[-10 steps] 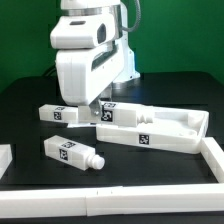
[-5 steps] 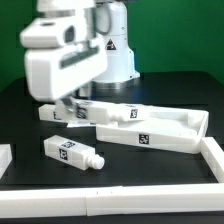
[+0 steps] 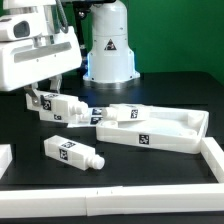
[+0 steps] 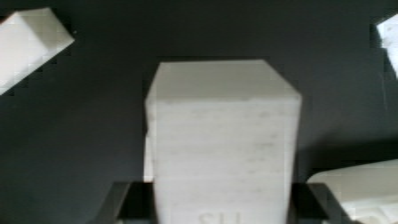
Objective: Assemble desk
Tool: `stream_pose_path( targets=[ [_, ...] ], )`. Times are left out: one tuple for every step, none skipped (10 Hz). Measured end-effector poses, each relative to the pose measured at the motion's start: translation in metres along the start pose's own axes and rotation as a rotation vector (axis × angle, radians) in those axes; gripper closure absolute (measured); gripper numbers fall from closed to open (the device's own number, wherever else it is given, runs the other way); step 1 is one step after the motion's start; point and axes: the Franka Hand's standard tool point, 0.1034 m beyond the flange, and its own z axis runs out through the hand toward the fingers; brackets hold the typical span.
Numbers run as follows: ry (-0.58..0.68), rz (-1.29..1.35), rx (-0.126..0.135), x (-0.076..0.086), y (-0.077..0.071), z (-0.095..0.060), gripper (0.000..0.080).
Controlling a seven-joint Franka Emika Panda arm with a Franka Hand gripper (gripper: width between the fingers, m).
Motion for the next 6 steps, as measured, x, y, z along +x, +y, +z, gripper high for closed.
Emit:
stream_pose_path(
  targets=[
    [0.007,0.019,-0.009,-0.007,0.0,0.004,0.0515],
    [0.011,0.101,-0.009,-0.036,-0.007,0.019,0.0515],
    [0.009,0.142,0.012,-0.068,-0.011,0.025,0.0515],
    [0.016,0.229,0.02,-0.096,-0.014,0.033,0.0515],
    [0.024,0.314,0.064,-0.115,-0.017,0.046,0.0515],
    [0.018,0.286,0.057,-0.107,-0.013,0.043,0.0515]
  ],
)
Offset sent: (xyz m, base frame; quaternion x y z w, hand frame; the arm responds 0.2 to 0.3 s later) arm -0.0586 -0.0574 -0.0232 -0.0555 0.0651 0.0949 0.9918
